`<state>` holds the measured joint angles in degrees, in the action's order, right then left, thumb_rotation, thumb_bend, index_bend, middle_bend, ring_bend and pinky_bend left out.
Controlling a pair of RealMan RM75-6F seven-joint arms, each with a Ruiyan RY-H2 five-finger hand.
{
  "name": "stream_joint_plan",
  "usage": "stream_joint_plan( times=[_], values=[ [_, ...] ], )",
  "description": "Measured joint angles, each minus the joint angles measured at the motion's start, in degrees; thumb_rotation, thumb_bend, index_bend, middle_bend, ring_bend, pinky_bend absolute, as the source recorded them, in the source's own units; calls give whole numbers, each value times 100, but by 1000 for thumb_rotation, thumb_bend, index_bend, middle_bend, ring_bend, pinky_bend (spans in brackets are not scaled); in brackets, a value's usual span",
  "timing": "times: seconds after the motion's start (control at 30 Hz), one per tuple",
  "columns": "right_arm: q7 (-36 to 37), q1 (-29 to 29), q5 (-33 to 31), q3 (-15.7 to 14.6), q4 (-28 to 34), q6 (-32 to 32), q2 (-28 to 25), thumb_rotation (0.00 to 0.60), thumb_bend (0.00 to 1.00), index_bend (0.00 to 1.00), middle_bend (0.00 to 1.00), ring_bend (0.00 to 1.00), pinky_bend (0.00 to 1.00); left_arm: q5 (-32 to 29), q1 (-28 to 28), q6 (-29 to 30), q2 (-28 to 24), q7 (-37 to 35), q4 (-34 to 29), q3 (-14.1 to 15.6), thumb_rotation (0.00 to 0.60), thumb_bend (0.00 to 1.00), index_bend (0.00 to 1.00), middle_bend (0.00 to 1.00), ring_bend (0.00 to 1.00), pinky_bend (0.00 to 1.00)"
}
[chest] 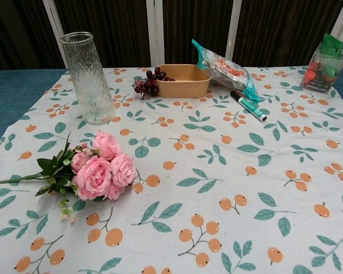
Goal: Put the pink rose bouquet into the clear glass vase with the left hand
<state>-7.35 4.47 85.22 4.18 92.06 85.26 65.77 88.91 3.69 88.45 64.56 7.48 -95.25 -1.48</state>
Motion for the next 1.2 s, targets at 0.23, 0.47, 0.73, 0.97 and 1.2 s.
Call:
stream_joint_plan(
  times=[0.23, 0.47, 0.73, 0.97, 1.2],
  values=[
    [73, 24, 71, -38, -14, -45, 11, 600, 243, 0, 18, 62, 151, -192, 248, -249, 595, 1095, -109, -172, 600, 127, 99, 64, 12, 146],
    [128, 21, 47, -25, -23, -42, -17, 600, 243, 0, 18, 62, 151, -570, 679, -1028, 1223, 1900, -373, -261, 600, 91, 96, 34, 8, 107],
    [218, -31, 59, -24, -19, 50, -76, 600, 243, 0, 18, 62, 151, -1528, 1284, -2136, 1825, 2643, -701, -371, 600, 83, 95, 33, 5, 82],
    [418, -61, 38, 0, -40, 90, -142, 600, 244, 0, 18, 63, 151, -2067, 1655, -2337, 2491, 3318, -677, -507, 600, 83, 95, 35, 0, 79],
    [651, -78, 38, 14, -83, 106, -208, 600, 243, 0, 18, 62, 151, -2315, 1938, -2262, 3172, 3806, -113, -630, 600, 90, 97, 40, 0, 85]
  ],
)
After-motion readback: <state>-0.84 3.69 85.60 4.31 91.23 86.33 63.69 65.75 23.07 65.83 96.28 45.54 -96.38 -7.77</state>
